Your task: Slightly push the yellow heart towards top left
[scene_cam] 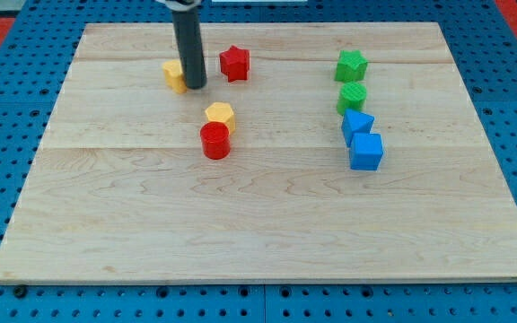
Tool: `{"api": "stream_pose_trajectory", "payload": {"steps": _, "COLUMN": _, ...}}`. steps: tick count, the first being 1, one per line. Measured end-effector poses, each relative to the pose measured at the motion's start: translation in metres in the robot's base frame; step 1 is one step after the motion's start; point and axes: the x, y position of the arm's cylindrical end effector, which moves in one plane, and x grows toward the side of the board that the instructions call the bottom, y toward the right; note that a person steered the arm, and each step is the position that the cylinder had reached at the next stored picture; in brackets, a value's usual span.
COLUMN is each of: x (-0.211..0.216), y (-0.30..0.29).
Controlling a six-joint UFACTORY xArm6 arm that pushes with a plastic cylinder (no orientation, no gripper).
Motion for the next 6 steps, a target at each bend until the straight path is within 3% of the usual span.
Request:
{"api": "stream_pose_trajectory", "payload": {"steps": 2, "x": -0.017, "y": -0.029}}
{"api": "stream_pose_trajectory", "payload": {"steps": 4, "x": 0.038, "y": 0.073}}
{"api": "stream_pose_trajectory", "payload": {"steps": 6, "x": 0.002, "y": -0.026}}
